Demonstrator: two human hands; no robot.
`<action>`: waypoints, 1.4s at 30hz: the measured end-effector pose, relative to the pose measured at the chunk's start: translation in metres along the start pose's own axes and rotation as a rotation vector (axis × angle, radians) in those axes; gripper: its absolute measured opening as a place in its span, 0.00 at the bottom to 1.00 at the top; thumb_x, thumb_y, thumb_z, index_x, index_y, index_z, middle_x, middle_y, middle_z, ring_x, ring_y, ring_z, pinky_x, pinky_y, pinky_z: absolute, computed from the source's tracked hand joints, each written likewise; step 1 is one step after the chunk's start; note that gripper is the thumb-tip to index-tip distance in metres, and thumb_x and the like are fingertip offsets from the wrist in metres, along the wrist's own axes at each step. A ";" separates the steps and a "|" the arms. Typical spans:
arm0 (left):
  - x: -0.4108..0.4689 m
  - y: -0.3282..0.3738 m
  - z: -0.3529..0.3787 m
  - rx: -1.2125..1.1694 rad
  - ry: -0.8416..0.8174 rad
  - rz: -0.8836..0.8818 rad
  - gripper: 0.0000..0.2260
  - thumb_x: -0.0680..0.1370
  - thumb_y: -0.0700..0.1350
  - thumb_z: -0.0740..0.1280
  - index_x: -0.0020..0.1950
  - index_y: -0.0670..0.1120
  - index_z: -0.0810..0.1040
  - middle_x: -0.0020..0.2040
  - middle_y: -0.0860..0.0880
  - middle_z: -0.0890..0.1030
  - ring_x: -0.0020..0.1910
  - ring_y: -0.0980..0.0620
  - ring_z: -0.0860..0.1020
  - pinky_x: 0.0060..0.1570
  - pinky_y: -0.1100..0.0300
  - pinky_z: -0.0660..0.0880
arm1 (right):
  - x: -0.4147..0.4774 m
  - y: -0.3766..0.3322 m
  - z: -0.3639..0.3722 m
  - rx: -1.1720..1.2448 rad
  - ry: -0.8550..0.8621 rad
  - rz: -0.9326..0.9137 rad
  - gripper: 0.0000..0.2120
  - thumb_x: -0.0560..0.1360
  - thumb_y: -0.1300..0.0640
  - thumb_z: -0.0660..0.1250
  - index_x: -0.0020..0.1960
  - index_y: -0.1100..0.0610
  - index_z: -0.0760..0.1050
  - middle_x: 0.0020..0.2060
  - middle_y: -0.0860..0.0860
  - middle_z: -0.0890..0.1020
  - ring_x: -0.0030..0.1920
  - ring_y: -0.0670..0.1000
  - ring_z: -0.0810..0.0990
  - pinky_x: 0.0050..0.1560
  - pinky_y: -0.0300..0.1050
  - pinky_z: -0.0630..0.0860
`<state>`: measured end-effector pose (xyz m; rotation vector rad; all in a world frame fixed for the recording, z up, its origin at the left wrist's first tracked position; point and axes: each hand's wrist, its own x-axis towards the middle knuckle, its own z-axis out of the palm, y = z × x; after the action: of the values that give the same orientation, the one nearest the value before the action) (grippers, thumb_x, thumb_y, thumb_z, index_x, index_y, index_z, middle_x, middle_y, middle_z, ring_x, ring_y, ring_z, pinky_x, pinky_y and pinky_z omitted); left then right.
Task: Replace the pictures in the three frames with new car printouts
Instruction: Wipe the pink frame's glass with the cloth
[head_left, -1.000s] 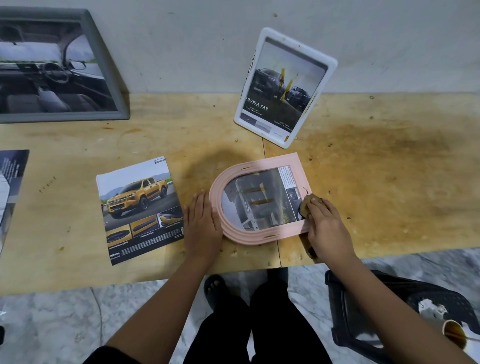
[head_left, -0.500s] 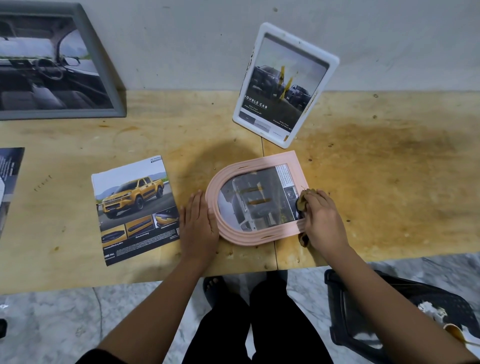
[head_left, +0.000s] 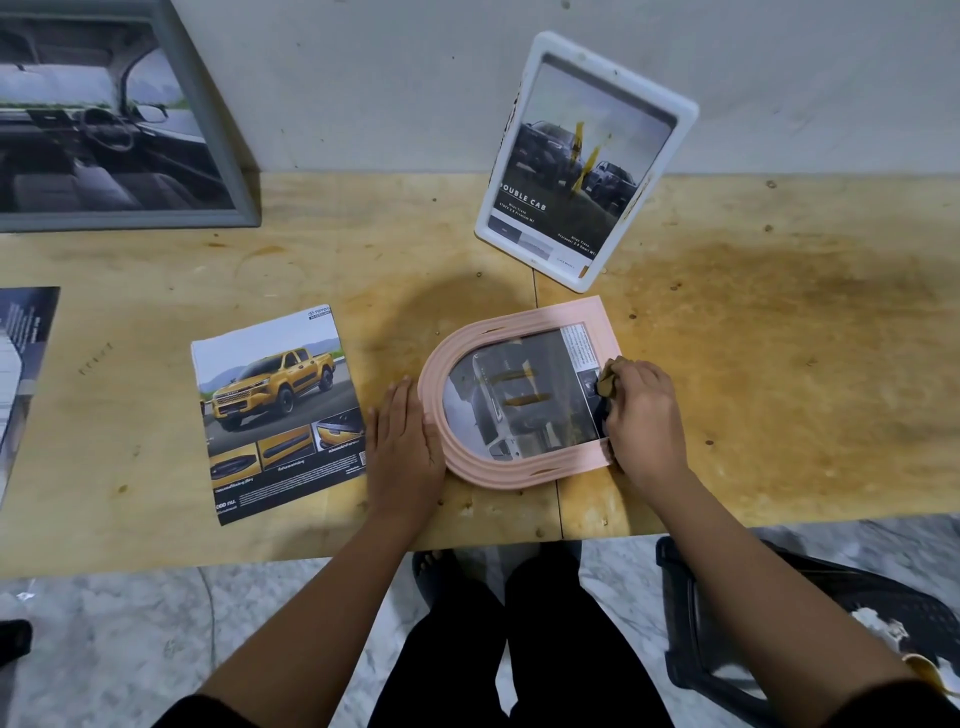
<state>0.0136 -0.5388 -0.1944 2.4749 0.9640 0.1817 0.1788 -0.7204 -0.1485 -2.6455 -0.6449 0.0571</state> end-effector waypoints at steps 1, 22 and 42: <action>0.000 0.000 0.000 0.005 0.000 0.003 0.26 0.80 0.51 0.43 0.74 0.41 0.60 0.74 0.45 0.63 0.75 0.49 0.58 0.74 0.52 0.48 | 0.003 -0.001 0.001 0.002 0.011 -0.005 0.18 0.68 0.75 0.60 0.56 0.67 0.76 0.54 0.61 0.80 0.60 0.62 0.73 0.54 0.55 0.74; 0.000 -0.003 0.000 0.005 -0.011 0.003 0.26 0.80 0.52 0.43 0.74 0.42 0.61 0.73 0.45 0.65 0.75 0.49 0.58 0.73 0.53 0.48 | 0.075 -0.038 0.020 -0.121 -0.103 0.010 0.10 0.73 0.68 0.59 0.51 0.63 0.76 0.52 0.59 0.76 0.60 0.59 0.69 0.50 0.56 0.72; 0.000 -0.006 0.000 0.015 0.002 -0.001 0.26 0.80 0.52 0.43 0.74 0.42 0.62 0.74 0.46 0.65 0.74 0.50 0.59 0.73 0.54 0.49 | 0.045 -0.124 0.056 -0.054 -0.250 -0.416 0.11 0.72 0.69 0.58 0.52 0.66 0.74 0.49 0.61 0.77 0.52 0.60 0.73 0.52 0.50 0.69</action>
<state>0.0102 -0.5349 -0.1975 2.4884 0.9713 0.1770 0.1580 -0.5786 -0.1467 -2.5185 -1.2825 0.2547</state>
